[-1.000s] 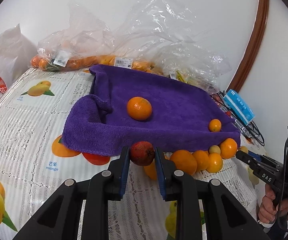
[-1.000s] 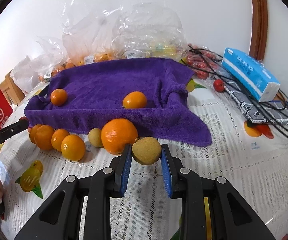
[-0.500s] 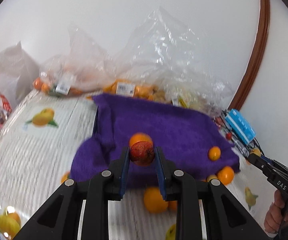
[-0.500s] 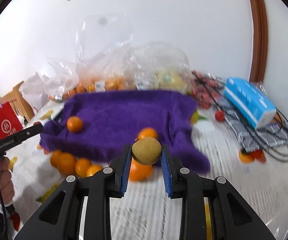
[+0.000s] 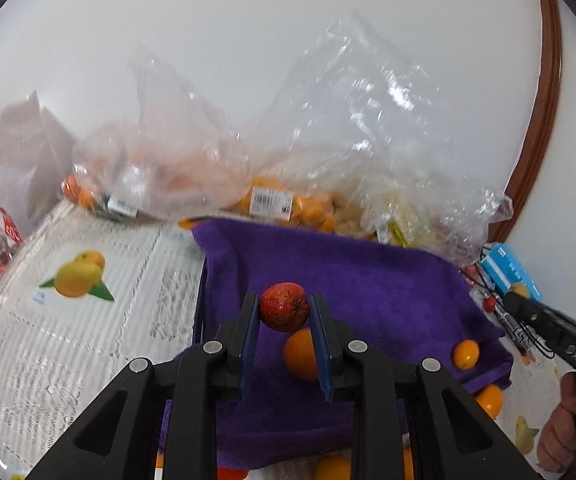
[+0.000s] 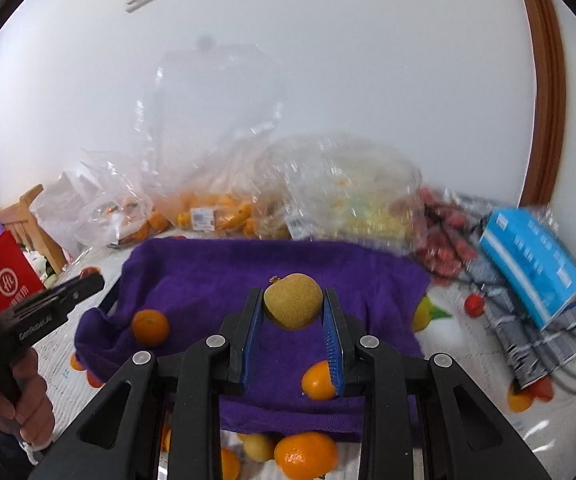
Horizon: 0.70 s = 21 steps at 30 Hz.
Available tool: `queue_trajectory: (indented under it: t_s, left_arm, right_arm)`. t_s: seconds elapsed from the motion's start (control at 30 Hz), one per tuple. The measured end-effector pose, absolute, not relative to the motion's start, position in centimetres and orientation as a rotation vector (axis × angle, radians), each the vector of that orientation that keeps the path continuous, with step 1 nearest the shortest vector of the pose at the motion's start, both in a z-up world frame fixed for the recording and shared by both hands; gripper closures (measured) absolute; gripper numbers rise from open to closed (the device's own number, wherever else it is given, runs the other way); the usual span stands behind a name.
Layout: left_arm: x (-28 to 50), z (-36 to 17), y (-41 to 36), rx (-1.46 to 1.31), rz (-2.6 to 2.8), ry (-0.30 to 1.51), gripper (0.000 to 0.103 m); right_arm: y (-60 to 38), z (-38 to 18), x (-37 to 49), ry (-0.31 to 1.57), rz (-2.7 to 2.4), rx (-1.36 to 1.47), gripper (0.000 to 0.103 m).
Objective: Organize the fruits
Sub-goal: 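Lift both fruits onto the purple towel and open the right gripper to drop the yellow fruit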
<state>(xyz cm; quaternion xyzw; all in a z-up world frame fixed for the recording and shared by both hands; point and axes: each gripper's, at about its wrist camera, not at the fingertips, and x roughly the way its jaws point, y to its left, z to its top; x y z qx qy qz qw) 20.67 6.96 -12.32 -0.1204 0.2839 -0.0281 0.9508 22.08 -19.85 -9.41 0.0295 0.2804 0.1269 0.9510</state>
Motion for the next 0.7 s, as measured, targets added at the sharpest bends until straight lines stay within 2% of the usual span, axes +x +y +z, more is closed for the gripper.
queue_trajectory:
  t_s: [0.1, 0.37, 0.7]
  left_arm:
    - [20.8, -12.8, 7.6, -0.281, -0.065, 0.585, 0.079]
    - [21.4, -13.8, 8.3, -0.320, -0.064, 0.612, 0.079]
    - [21.3, -13.7, 8.1, -0.323, -0.071, 0.614, 0.079]
  right_arm:
    - [-20.7, -11.3, 23.2, 0.630, 0.218, 0.058, 0.074]
    - [-24.1, -13.0, 24.3, 0.644, 0.149, 0.129, 0.074]
    - [-22.9, -14.8, 25.2, 0.694, 0.157, 0.085, 0.074]
